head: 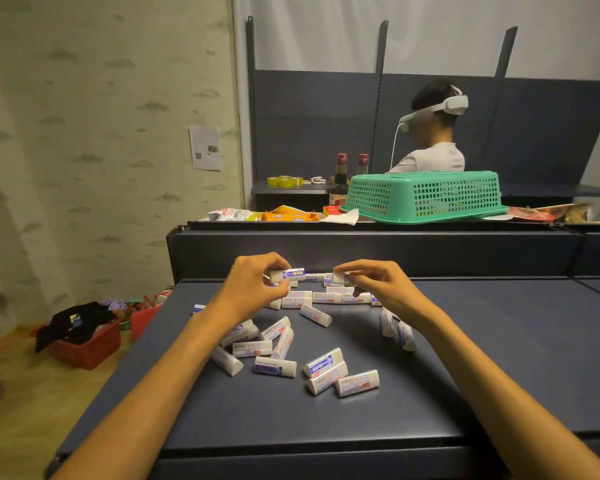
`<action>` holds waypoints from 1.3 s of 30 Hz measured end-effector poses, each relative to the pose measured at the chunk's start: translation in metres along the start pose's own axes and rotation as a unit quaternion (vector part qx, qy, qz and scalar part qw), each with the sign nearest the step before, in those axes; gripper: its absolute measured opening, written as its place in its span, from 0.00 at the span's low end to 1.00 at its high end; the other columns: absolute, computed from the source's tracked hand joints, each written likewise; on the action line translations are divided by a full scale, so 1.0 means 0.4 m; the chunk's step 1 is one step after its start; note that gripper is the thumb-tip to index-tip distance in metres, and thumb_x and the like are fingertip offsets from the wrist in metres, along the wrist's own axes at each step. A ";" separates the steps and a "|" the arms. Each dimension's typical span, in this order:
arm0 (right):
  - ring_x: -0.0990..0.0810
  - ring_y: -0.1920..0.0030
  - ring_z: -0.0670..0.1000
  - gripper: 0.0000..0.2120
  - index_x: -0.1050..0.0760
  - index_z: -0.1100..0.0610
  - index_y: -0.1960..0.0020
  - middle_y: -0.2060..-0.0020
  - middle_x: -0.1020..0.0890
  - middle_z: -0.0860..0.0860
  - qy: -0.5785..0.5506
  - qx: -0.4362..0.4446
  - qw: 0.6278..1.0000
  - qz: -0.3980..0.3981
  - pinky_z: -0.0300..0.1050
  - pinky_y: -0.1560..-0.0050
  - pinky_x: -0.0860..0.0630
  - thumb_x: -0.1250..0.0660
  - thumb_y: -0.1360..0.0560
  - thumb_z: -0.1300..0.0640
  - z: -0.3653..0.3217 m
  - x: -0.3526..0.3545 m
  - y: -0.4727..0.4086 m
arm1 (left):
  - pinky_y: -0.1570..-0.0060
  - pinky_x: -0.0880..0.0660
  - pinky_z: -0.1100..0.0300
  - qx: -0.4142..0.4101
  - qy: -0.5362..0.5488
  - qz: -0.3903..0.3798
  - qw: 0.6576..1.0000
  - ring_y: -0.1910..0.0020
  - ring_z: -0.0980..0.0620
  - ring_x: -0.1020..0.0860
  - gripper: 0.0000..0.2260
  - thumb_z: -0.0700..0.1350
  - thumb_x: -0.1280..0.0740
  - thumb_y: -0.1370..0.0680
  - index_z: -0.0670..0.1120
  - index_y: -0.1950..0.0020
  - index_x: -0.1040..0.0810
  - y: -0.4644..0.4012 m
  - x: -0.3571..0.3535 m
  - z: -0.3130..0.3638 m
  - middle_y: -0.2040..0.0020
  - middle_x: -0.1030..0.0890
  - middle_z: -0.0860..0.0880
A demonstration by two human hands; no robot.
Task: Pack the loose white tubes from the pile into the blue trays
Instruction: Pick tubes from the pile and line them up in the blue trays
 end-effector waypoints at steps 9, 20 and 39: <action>0.16 0.49 0.50 0.15 0.17 0.51 0.52 0.52 0.15 0.49 -0.008 -0.040 0.999 0.019 0.42 0.51 0.19 0.30 0.28 0.70 0.010 -0.006 0.019 | 0.58 0.21 0.67 -0.004 0.016 -0.011 1.000 0.58 0.56 0.19 0.10 0.39 0.26 0.29 0.46 0.48 0.19 0.011 -0.004 -0.015 0.56 0.17 0.52; 0.23 0.54 0.39 0.14 0.20 0.51 0.44 0.53 0.21 0.42 0.241 0.013 0.968 0.074 0.27 0.54 0.29 0.27 0.28 0.62 -0.035 0.082 0.120 | 0.54 0.21 0.60 -0.029 0.003 -0.028 0.999 0.58 0.57 0.20 0.10 0.43 0.27 0.29 0.49 0.48 0.18 -0.016 -0.080 0.048 0.55 0.17 0.54; 0.21 0.53 0.46 0.13 0.20 0.55 0.46 0.52 0.21 0.47 0.364 -0.028 0.914 0.179 0.36 0.51 0.25 0.27 0.29 0.64 0.016 0.814 0.765 | 0.60 0.22 0.52 -0.185 0.010 -0.068 0.980 0.62 0.51 0.23 0.07 0.44 0.28 0.31 0.48 0.54 0.19 -0.054 -0.634 0.831 0.58 0.20 0.52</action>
Point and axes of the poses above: each hand's wrist, its own y-axis away from the middle knuckle, its own x-axis out of the back of the hand, z = x × y, the point moved 9 cm from there along -y, towards the middle knuckle
